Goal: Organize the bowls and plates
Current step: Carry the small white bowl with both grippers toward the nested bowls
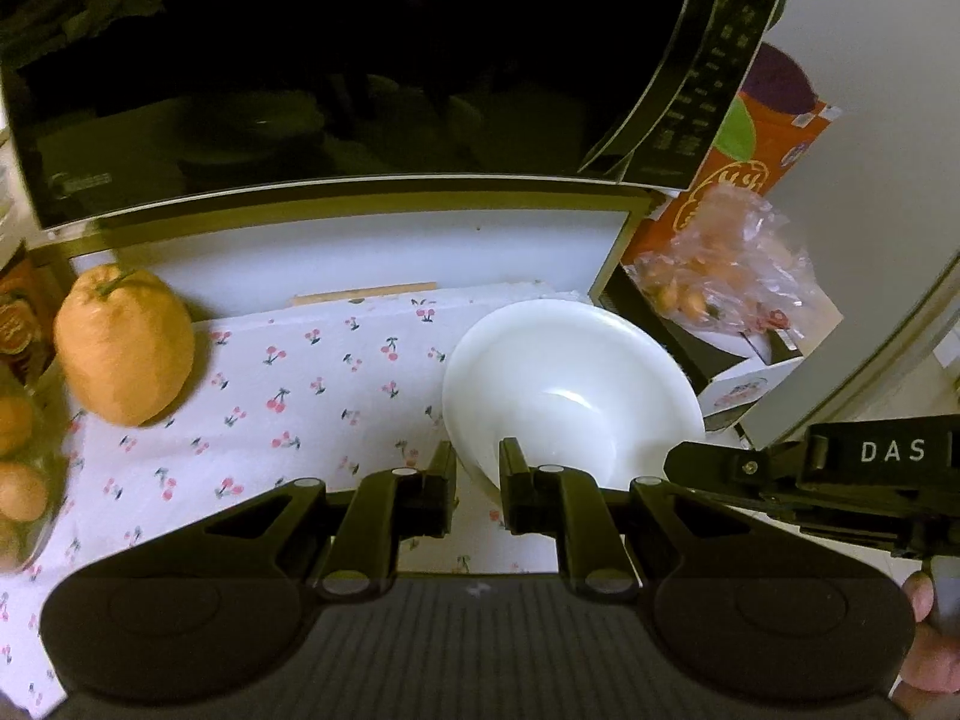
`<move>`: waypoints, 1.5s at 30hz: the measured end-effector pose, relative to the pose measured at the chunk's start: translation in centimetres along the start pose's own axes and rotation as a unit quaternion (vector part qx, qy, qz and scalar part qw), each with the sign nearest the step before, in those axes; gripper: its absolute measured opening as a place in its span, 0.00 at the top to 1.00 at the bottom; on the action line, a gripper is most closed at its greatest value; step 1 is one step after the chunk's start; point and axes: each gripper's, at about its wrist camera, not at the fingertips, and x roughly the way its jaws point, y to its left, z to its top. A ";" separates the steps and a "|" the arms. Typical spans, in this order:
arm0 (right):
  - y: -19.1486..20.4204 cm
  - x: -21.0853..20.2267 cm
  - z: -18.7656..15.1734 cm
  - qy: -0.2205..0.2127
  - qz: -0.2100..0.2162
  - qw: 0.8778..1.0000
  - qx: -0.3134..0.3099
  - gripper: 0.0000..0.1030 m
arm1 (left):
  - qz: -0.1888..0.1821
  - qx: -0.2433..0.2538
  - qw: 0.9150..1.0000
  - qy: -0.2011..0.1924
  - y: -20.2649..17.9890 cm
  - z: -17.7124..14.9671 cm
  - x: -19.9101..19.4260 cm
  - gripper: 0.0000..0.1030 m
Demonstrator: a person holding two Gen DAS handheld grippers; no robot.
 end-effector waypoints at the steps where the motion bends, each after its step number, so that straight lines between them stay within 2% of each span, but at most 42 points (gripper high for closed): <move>1: 0.3 -0.3 -0.3 0.001 0.000 1.000 -0.002 0.92 | 0.000 -0.001 1.000 -0.001 0.1 -0.3 -0.5 0.87; 12: 1.8 -3.4 -3.9 0.008 0.004 1.000 -0.008 0.92 | 0.002 -0.008 1.000 -0.008 0.3 -2.8 -4.8 0.87; 22: 1.9 -6.6 -7.5 0.006 0.004 1.000 -0.020 0.92 | -0.014 -0.016 1.000 -0.021 0.0 -6.3 -8.2 0.87; 31: 0.3 -8.8 -11.0 0.008 0.016 1.000 -0.014 0.92 | -0.036 -0.027 0.999 -0.016 0.2 -9.7 -9.9 0.87; 41: -1.6 -10.6 -14.3 0.005 0.007 1.000 -0.016 0.92 | -0.084 -0.076 0.993 -0.014 0.7 -14.4 -10.7 0.87; 45: -2.2 -11.5 -15.3 -0.004 -0.005 1.000 -0.021 0.92 | -0.095 -0.080 0.992 -0.003 0.2 -15.0 -10.3 0.87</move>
